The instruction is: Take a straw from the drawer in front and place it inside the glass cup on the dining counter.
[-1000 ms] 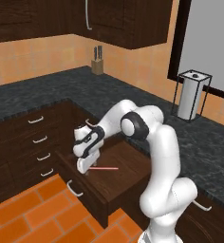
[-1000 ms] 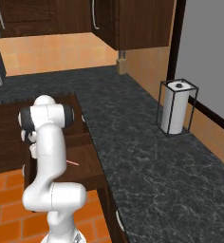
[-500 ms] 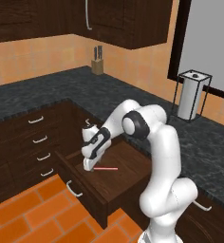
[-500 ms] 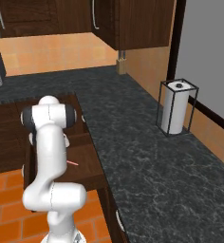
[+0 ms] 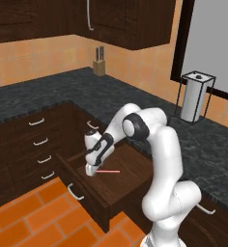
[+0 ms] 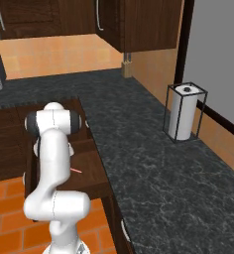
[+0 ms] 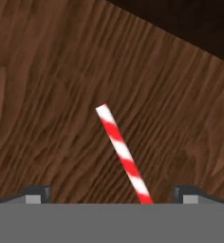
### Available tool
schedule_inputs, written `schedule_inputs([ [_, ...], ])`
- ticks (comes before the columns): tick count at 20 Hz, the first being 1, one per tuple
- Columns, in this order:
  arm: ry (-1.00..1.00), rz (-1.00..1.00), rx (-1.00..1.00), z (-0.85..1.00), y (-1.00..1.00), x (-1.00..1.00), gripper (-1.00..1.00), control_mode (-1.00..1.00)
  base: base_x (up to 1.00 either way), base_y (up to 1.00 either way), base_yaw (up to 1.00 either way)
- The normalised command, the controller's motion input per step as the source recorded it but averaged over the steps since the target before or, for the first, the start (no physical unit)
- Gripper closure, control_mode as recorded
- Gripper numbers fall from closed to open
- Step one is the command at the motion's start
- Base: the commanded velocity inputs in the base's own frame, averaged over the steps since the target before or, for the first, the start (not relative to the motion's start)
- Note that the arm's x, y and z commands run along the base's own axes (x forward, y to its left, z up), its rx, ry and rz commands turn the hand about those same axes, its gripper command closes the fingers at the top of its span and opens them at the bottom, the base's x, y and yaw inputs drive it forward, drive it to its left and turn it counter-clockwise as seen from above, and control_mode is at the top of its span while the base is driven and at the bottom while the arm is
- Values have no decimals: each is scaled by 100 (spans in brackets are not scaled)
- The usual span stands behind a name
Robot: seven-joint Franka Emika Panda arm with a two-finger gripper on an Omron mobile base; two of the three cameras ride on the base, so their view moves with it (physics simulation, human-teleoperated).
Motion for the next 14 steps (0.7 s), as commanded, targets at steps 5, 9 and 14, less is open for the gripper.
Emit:
schedule_inputs([
  [5, 0, 0, 0, -26, 0, 17, -100, -100, 0, 0, 0],
  [9, 0, 0, 0, -23, 0, 13, -100, -100, 0, 0, 0],
  [14, 0, 0, 0, -22, 0, 1, -100, -100, 0, 0, 0],
])
